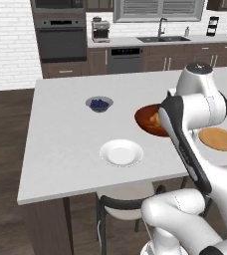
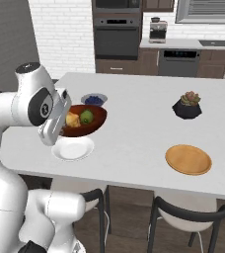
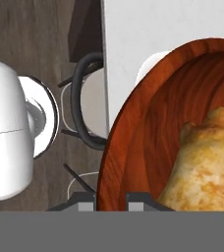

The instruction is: Pick the chicken drumstick and lime from their plates and place them in the bowl. Then put the bowl in the fridge.

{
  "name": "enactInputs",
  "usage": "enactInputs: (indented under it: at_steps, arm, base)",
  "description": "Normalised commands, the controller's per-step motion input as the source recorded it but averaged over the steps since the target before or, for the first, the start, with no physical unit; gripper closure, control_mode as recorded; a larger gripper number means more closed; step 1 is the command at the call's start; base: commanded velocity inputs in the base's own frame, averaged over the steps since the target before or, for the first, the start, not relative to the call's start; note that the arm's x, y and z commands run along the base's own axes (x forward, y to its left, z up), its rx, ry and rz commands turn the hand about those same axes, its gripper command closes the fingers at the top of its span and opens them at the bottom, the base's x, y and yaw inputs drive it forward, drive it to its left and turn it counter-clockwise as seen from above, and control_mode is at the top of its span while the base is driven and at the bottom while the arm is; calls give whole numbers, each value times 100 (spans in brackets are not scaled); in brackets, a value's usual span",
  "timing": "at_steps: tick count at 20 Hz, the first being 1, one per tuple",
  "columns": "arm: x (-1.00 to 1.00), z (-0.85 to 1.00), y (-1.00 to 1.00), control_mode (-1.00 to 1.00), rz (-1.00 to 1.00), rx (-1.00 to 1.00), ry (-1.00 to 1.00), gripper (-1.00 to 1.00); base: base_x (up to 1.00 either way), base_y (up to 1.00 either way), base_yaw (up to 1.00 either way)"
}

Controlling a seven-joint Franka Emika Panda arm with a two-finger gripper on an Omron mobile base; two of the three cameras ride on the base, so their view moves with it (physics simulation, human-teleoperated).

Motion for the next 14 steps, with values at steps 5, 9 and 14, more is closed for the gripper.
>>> enactInputs:
  at_steps: [5, 9, 14]
  arm:
    - [0, 0, 0, 100, 0, 0, 0, 100]
    - [0, 0, 0, 100, 0, 0, 0, 100]
    - [0, 0, 0, 100, 0, 0, 0, 100]
  base:
    - [-22, -15, 0]
    - [-100, -60, -6]
    - [-85, -68, -43]
